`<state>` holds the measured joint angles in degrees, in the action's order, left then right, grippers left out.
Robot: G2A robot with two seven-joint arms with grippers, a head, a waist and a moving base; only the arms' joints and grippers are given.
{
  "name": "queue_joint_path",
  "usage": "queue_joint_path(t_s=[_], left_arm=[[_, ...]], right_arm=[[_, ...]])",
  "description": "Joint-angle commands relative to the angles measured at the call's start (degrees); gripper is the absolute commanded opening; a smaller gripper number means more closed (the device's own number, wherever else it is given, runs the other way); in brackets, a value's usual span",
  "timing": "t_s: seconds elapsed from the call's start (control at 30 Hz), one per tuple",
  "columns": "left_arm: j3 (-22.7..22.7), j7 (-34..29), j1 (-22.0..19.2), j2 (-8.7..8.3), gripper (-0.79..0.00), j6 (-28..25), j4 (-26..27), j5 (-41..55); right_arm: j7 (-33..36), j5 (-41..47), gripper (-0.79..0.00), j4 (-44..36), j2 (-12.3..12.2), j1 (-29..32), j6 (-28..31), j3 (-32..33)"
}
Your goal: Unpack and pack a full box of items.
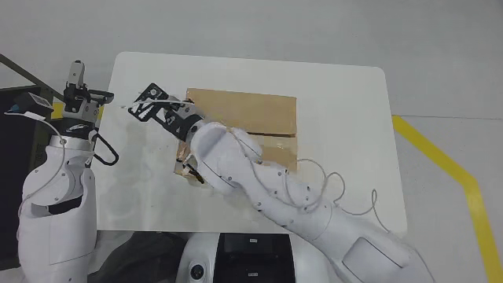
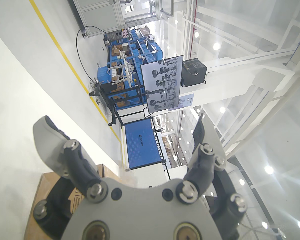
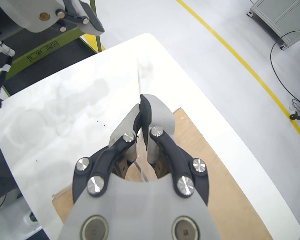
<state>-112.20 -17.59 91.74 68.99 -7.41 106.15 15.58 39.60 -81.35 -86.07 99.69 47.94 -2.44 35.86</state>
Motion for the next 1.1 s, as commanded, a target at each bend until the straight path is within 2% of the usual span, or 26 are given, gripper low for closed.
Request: queue_joint_path(t_s=[0.0, 0.37, 0.47, 0.53, 0.63, 0.8, 1.07], left_arm=[[0.0, 0.0, 0.0, 0.00, 0.000, 0.0, 0.0, 0.0], [0.0, 0.0, 0.0, 0.00, 0.000, 0.0, 0.0, 0.0], [0.0, 0.0, 0.0, 0.00, 0.000, 0.0, 0.0, 0.0], [0.0, 0.0, 0.0, 0.00, 0.000, 0.0, 0.0, 0.0], [0.0, 0.0, 0.0, 0.00, 0.000, 0.0, 0.0, 0.0], [0.0, 0.0, 0.0, 0.00, 0.000, 0.0, 0.0, 0.0], [0.0, 0.0, 0.0, 0.00, 0.000, 0.0, 0.0, 0.0]], right_arm=[[-0.9, 0.7, -0.785, -1.9, -0.4, 1.6, 1.0, 1.8], [-6.2, 3.7, -0.785, -13.0, -3.5, 13.5, 8.4, 10.5], [-7.1, 6.8, -0.785, -16.3, -4.3, 17.0, 11.2, 13.4], [-7.8, 7.5, -0.742, -17.9, -4.9, 19.0, 11.7, 15.7], [-8.9, 8.0, -0.585, -19.9, -5.6, 21.9, 12.7, 18.0], [-10.7, 8.7, -0.585, -22.3, -6.4, 25.1, 12.5, 21.4], [-11.9, 11.8, -0.579, -23.2, -7.3, 26.9, 10.7, 26.6]])
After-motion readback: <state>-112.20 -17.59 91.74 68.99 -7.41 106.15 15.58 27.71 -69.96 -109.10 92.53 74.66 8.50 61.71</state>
